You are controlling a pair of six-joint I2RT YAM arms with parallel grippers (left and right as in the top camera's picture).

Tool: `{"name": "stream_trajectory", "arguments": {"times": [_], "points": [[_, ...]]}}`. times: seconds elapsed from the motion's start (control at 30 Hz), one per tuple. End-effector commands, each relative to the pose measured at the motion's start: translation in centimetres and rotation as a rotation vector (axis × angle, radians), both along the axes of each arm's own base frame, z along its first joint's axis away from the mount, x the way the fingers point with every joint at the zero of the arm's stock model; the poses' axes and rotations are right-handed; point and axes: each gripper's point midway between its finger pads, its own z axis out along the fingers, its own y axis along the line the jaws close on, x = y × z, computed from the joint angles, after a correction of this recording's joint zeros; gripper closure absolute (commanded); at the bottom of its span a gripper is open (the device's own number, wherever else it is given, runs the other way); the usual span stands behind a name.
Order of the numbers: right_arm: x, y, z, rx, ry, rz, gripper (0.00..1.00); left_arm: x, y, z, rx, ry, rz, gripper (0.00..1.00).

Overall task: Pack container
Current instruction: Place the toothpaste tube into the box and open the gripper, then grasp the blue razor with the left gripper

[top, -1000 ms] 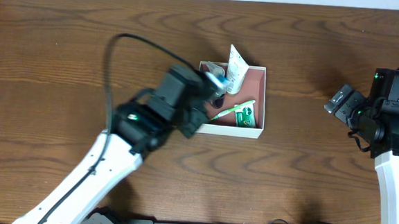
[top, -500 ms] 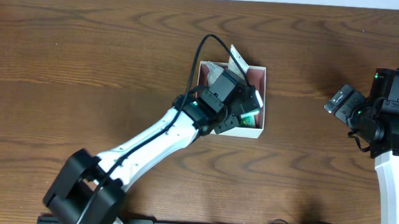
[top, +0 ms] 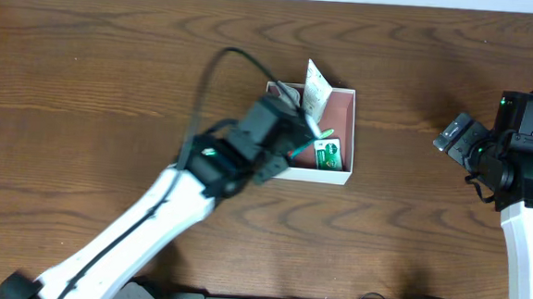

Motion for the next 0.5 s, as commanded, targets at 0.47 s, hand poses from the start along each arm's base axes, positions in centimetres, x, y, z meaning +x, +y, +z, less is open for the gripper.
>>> {"name": "stream_trajectory", "arguments": {"times": [0.47], "points": [[0.1,-0.2,0.5,-0.007,-0.011,0.004,0.01,4.2,12.3,-14.2,0.065,0.425,0.699,0.38]]}}
